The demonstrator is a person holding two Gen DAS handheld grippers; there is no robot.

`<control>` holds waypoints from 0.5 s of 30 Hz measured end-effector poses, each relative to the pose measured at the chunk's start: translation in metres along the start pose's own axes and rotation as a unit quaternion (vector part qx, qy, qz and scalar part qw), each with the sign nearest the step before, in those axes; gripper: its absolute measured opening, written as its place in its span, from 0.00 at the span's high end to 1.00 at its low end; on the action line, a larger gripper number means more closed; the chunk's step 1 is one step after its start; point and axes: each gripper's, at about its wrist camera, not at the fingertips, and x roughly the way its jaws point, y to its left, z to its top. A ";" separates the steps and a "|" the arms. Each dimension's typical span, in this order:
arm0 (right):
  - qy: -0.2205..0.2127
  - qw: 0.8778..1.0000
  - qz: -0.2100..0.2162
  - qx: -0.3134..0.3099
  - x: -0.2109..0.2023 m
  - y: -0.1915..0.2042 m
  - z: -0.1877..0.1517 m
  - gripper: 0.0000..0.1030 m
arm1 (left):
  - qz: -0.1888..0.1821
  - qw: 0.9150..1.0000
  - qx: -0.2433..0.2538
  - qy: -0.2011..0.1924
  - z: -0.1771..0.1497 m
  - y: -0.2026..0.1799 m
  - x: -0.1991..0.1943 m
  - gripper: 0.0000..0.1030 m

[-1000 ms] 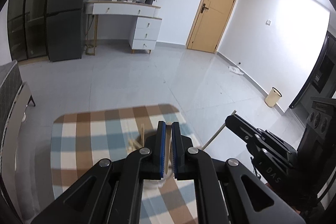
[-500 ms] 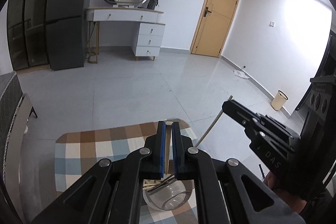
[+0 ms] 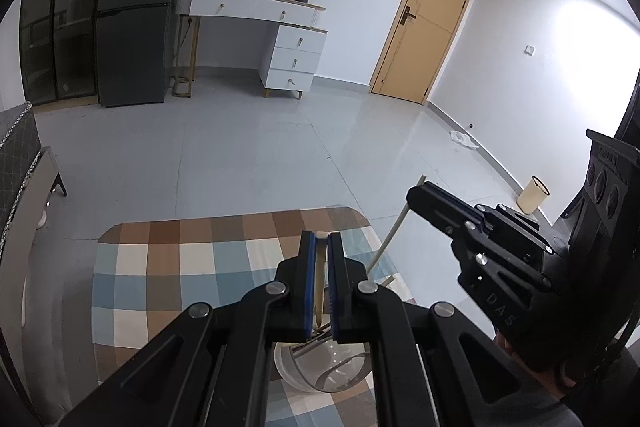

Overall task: Organize utensils
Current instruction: 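Open both tools to drop the chopsticks into the holder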

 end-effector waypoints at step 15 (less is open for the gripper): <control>0.036 0.994 0.038 0.095 0.002 -0.019 -0.032 0.93 | 0.007 0.998 -0.012 0.055 -0.011 0.007 0.008 0.89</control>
